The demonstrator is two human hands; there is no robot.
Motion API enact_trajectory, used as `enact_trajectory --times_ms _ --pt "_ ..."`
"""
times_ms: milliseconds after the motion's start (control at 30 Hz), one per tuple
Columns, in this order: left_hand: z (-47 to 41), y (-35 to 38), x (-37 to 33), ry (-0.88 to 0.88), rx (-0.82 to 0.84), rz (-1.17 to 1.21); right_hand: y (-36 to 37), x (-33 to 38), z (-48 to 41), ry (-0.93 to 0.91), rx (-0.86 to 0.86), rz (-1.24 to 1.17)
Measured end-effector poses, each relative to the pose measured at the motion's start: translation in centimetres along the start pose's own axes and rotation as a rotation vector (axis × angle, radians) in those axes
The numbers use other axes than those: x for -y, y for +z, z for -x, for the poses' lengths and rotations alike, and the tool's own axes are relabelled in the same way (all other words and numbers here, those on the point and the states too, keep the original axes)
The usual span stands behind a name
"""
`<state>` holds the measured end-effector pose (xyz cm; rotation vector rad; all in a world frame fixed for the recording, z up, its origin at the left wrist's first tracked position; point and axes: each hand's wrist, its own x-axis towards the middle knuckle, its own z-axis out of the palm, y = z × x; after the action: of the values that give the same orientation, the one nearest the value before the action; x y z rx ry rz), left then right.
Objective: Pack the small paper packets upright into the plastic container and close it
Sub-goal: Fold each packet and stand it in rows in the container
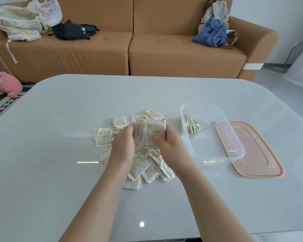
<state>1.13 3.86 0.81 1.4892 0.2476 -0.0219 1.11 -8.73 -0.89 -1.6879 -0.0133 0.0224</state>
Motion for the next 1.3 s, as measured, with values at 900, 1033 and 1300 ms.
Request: enact_trajectory --times_ms 900,1033,1300 --pt "-1.1 0.4 2.4 0.126 -0.081 0.001 -0.2 -3.7 0.0 -0.163 -0.043 0.483" --pt "-1.8 -0.3 1.9 0.162 -0.07 -0.087 -0.2 -3.2 -0.2 -0.201 -0.028 0.53" --pt "-1.7 -0.8 1.2 0.347 -0.139 -0.351 -0.3 -2.8 -0.2 -0.212 -0.016 0.565"
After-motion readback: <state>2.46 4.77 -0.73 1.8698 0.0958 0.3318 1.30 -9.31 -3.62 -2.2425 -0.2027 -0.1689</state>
